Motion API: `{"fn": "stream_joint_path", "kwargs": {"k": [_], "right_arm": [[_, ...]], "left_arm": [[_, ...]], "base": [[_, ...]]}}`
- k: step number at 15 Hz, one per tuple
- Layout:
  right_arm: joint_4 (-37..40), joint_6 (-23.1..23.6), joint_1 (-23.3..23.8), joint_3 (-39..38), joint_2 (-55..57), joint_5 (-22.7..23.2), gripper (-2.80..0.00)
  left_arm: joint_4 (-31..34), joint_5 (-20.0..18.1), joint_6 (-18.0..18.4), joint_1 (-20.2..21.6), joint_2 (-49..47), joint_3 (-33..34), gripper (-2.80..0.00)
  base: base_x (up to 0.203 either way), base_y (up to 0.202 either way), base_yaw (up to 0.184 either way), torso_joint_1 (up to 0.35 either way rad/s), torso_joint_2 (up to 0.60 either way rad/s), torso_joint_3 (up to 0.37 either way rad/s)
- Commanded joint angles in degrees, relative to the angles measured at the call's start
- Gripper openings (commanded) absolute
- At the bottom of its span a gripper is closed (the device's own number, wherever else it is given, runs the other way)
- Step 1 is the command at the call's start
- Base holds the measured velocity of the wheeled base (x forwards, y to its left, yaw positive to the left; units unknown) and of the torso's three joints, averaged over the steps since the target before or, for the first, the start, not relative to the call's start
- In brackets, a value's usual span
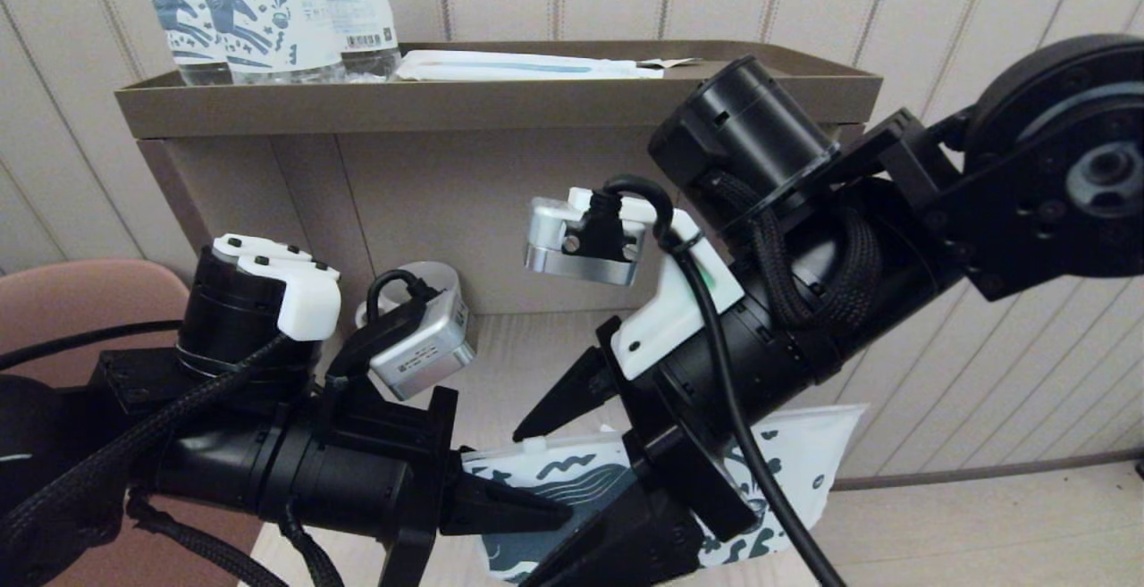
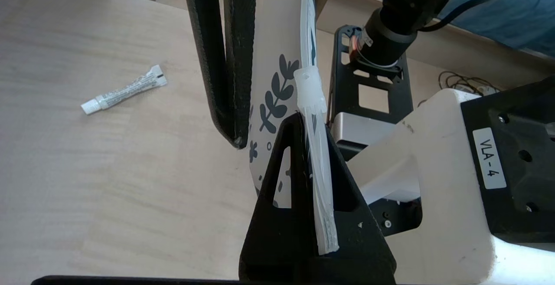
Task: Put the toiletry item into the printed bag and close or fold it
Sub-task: Open the storage bag
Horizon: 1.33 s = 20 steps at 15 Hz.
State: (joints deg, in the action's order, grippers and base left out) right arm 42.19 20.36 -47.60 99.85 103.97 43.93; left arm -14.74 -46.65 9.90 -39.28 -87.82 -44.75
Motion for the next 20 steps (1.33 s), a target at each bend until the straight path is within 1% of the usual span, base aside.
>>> {"fn": "stream_joint_path", "kwargs": {"k": [1,13,17,20], "right_arm": [[0.17,0.12,-0.03,-0.27,-0.26,0.19,-2.80],[0.08,0.21,-0.03,-1.33,-0.53,0.43,-2.80],[-0.36,0.12,0.92,-1.33,-0.65,0.24,-2.80],[-2.30,0.32,2.08,-2.98,-1.51,0.10,-2.80]], "left_arm": [[-0.12,-0.28,0.03,-0.10,-0.07,0.02,-2.80],[-0.12,-0.28,0.03,-0.01,0.36,-0.07,-2.80],[-0.12,-0.28,0.03,-0.01,0.11,-0.07,-2.80],[-0.12,-0.28,0.03,-0.01,-0.07,-0.07,-2.80]], "base": [[0.000,0.000,0.000,0.000,0.00,0.000],[0.000,0.000,0.000,0.000,0.00,0.000],[0.000,0.000,0.000,0.000,0.00,0.000],[0.000,0.000,0.000,0.000,0.00,0.000]]}}
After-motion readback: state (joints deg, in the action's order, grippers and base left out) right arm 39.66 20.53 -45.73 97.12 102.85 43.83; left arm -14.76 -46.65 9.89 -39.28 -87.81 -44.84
